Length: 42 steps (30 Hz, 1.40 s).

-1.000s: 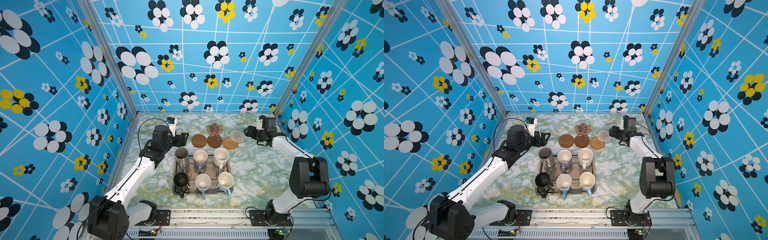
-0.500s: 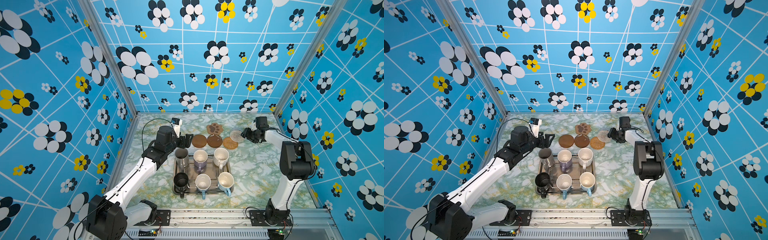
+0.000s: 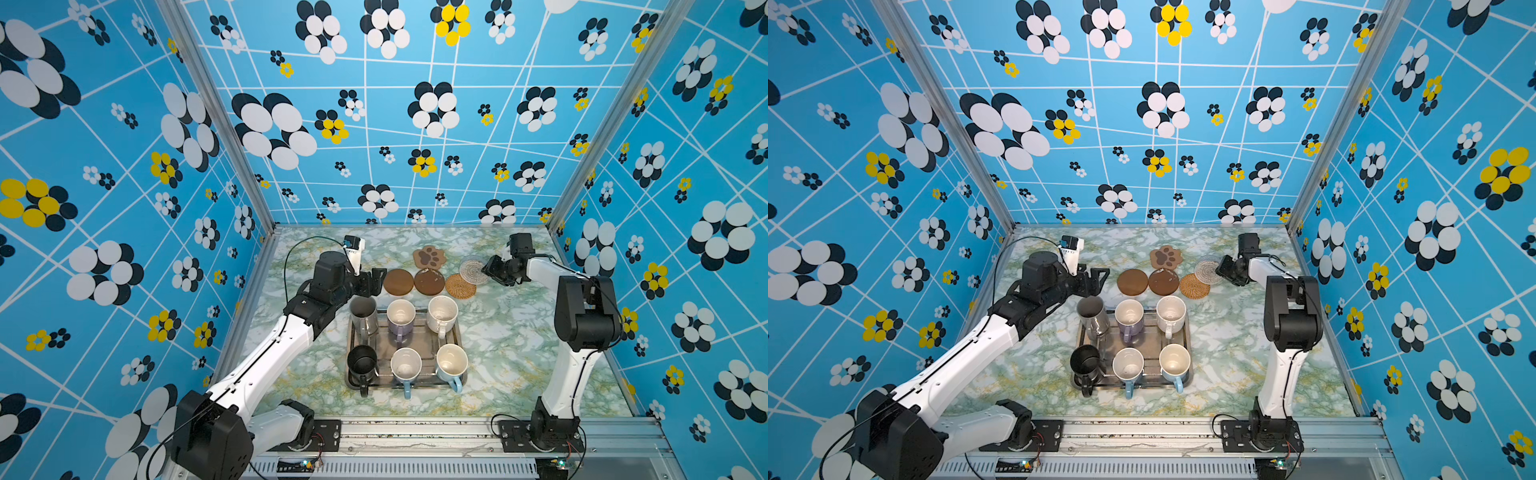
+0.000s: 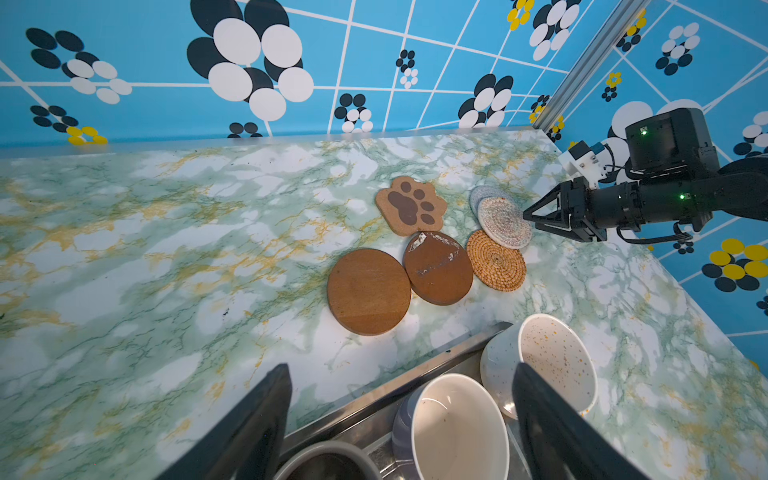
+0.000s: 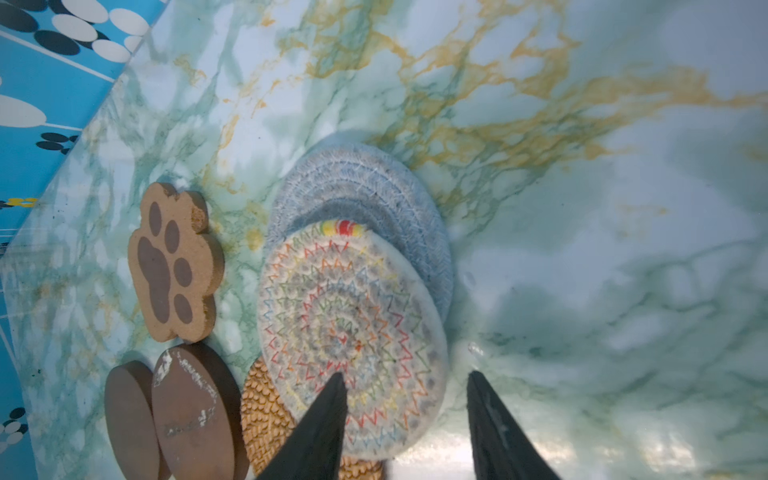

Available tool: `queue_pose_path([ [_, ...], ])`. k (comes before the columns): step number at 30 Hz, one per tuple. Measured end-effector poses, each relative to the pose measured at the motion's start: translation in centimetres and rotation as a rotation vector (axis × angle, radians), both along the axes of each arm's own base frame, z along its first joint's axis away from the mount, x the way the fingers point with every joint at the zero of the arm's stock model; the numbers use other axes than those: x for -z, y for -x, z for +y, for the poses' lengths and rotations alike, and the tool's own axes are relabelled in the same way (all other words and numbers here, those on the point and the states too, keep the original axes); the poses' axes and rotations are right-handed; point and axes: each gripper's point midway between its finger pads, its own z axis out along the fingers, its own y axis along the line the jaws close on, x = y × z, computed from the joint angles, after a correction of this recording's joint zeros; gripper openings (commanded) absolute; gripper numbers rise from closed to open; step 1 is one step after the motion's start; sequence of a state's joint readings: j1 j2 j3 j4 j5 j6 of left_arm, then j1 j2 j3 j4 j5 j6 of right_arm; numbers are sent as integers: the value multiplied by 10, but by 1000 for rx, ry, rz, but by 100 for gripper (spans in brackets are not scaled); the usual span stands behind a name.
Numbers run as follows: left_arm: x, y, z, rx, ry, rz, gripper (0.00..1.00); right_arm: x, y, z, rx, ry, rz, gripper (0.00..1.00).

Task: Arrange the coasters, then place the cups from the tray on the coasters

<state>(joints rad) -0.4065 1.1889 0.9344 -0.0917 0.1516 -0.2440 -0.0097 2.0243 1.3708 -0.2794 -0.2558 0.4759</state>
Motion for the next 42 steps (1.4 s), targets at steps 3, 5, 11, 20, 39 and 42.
queue_pose_path([
  [3,0,0,0,-1,-2,2,85,9,1,-1,10,-22,20,47],
  [5,-1,0,0,-3,-3,1,84,12,-1,0,11,-36,22,46],
  [11,-11,0,-4,4,2,-16,84,14,-3,3,19,-69,23,31],
  [20,-9,0,-6,9,0,-10,85,12,-5,7,26,-102,18,5],
  [39,-8,0,-8,8,-6,-10,85,-7,-5,11,9,-157,-18,0],
  [42,-9,0,-8,8,-6,-10,85,-26,-5,10,10,-170,-54,0],
])
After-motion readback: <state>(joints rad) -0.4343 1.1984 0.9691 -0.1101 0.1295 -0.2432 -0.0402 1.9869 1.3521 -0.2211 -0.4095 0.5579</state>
